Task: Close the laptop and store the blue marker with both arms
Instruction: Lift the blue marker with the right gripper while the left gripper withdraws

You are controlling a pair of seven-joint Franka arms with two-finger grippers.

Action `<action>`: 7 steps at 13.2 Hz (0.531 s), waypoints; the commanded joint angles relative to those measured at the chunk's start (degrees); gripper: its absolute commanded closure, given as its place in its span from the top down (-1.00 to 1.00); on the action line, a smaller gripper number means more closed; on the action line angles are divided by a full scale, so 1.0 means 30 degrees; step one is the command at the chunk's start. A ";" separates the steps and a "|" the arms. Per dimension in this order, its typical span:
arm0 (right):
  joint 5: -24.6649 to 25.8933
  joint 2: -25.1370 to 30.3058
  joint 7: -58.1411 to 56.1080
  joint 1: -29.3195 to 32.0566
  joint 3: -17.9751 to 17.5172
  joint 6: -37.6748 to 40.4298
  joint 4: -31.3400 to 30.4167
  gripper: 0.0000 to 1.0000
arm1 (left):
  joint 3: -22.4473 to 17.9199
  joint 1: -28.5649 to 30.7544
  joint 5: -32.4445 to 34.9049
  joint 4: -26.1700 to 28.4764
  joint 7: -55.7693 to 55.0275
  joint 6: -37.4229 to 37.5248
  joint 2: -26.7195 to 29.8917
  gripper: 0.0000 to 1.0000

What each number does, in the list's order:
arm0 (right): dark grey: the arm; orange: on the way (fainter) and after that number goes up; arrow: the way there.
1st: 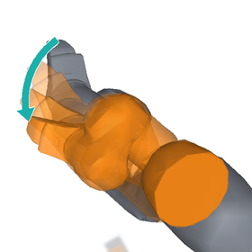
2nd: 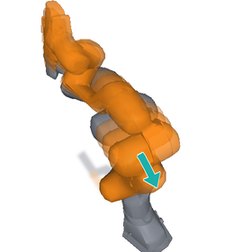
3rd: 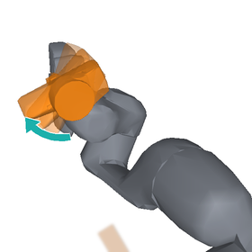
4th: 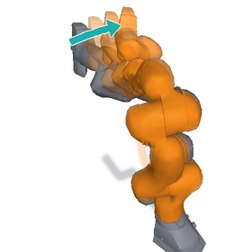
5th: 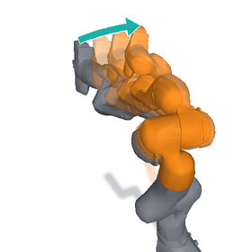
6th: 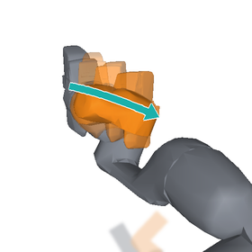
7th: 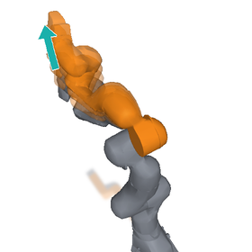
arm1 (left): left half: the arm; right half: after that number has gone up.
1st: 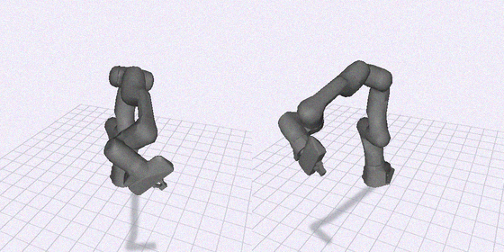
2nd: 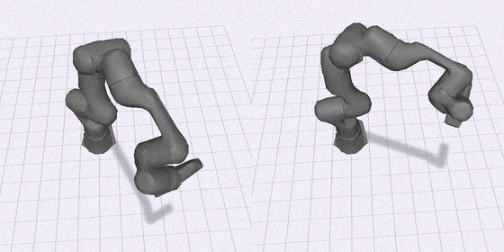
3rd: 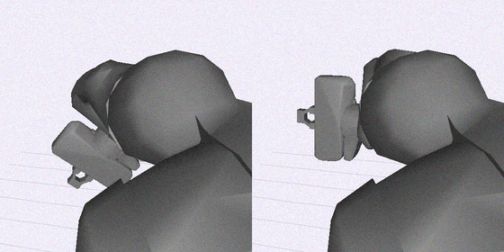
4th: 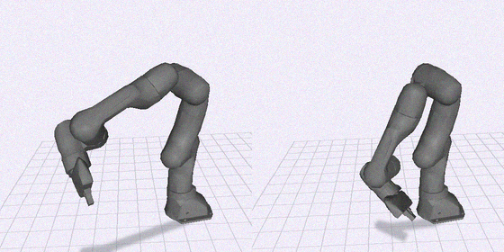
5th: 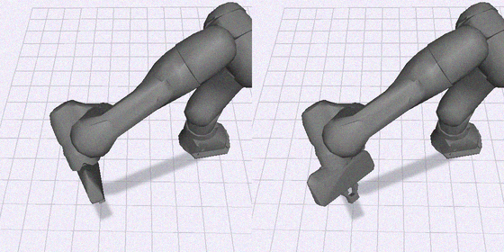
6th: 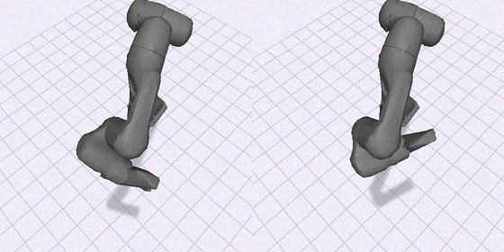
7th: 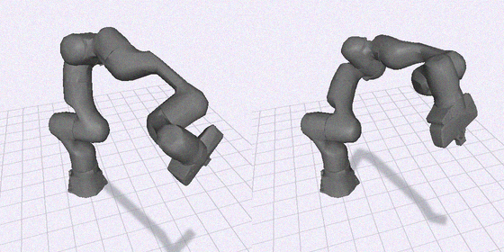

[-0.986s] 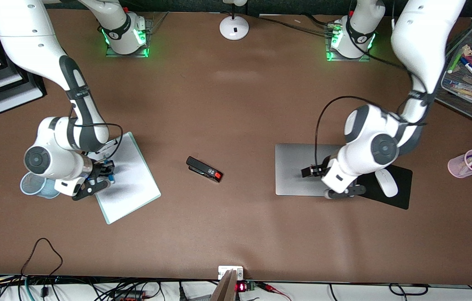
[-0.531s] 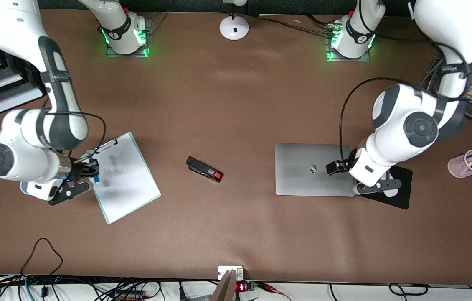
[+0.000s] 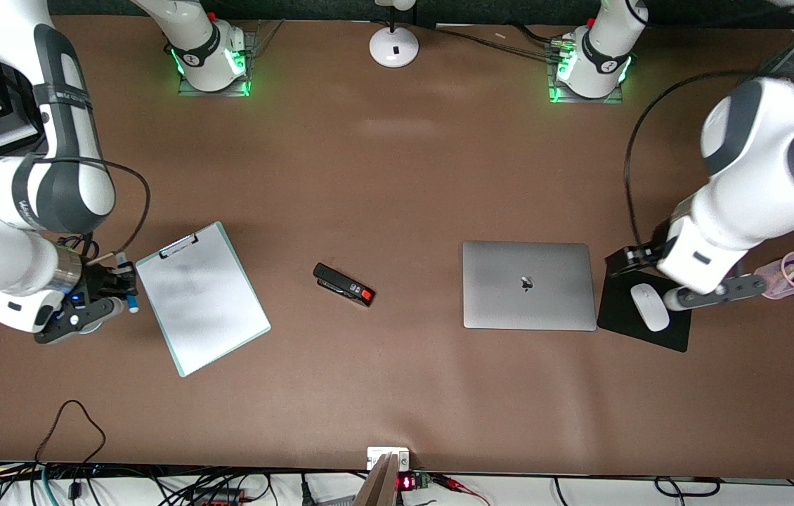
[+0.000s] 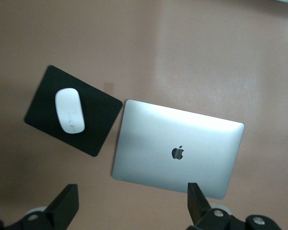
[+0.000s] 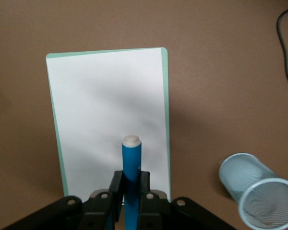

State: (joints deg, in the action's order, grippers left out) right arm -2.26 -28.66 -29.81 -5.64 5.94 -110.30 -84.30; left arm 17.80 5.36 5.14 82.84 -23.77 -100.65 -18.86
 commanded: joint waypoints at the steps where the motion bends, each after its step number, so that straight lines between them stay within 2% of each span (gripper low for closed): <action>1: 0.0342 0.0441 -0.1254 0.0267 0.0042 -0.0466 -0.0024 -0.88 | 0.0131 0.0582 0.0309 0.0013 0.2085 0.1348 0.1186 1.00; 4: 0.0372 0.0910 -0.2975 0.0180 0.0042 -0.2308 -0.0285 -0.88 | 0.0161 0.0702 0.0309 0.0013 0.2444 0.2290 0.2007 1.00; 7: 0.0138 0.1203 -0.6225 0.0297 0.0042 -0.3369 -0.0784 -0.88 | 0.0161 0.0789 0.0047 0.0130 0.2444 0.2642 0.2828 1.00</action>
State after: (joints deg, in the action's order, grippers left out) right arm -1.74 -27.07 -42.63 -5.13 6.21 -118.66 -84.31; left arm 17.85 7.05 5.14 82.53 -17.67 -94.01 -12.76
